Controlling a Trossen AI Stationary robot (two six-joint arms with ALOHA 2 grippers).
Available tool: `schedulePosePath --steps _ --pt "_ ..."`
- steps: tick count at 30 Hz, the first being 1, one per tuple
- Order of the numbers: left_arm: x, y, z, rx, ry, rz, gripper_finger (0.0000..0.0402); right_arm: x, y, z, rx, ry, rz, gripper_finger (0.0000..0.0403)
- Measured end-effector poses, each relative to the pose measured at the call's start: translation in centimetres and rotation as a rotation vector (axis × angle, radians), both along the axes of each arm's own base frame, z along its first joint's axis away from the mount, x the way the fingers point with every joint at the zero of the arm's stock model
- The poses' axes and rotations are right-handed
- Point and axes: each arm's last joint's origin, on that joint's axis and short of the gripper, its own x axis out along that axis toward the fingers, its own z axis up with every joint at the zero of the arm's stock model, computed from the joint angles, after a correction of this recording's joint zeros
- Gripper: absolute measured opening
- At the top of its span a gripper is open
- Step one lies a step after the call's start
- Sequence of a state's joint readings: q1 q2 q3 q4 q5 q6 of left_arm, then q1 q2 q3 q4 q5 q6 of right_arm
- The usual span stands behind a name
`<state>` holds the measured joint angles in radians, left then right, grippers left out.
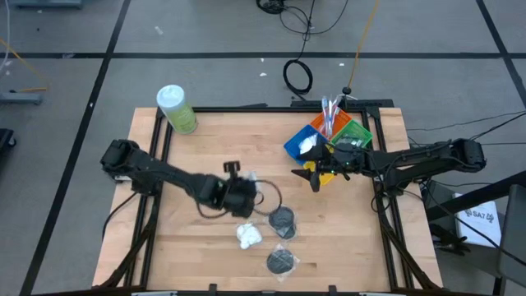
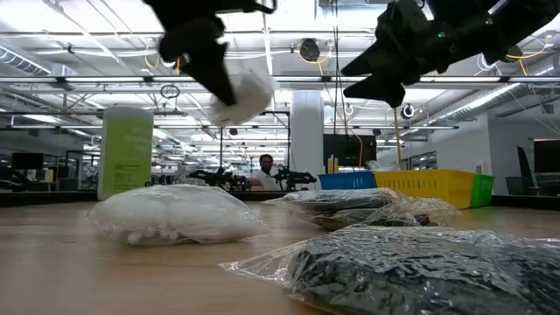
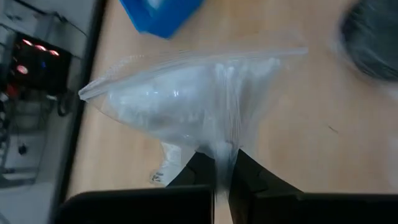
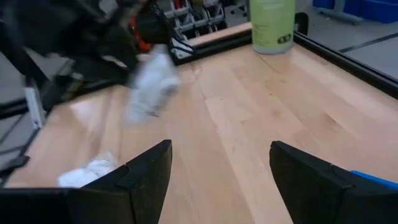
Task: Pick & Place Travel size toiletries
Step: Put the cotton pack into the blue bin
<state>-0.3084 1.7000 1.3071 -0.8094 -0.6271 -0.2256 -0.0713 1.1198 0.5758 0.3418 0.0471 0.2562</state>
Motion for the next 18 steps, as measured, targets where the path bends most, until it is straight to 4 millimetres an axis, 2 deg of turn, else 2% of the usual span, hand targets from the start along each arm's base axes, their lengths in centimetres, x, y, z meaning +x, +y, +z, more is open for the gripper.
schedulePosePath --steps 4,8,15,18 --pt "1.9 2.8 0.6 0.033 -0.067 -0.038 0.0018 0.4 0.6 0.2 0.026 -0.051 0.019 0.0256" --pt "3.5 4.8 1.4 0.059 -0.14 -0.123 0.0007 1.0 0.9 -0.2 0.027 -0.059 0.032 0.0256" --pt "4.1 6.4 1.8 0.114 -0.145 -0.163 0.0018 2.5 0.8 -1.0 0.024 -0.124 0.032 0.0256" --pt "4.0 6.5 1.7 0.117 -0.138 -0.162 0.001 3.1 0.8 -1.3 0.022 -0.162 0.032 0.0256"
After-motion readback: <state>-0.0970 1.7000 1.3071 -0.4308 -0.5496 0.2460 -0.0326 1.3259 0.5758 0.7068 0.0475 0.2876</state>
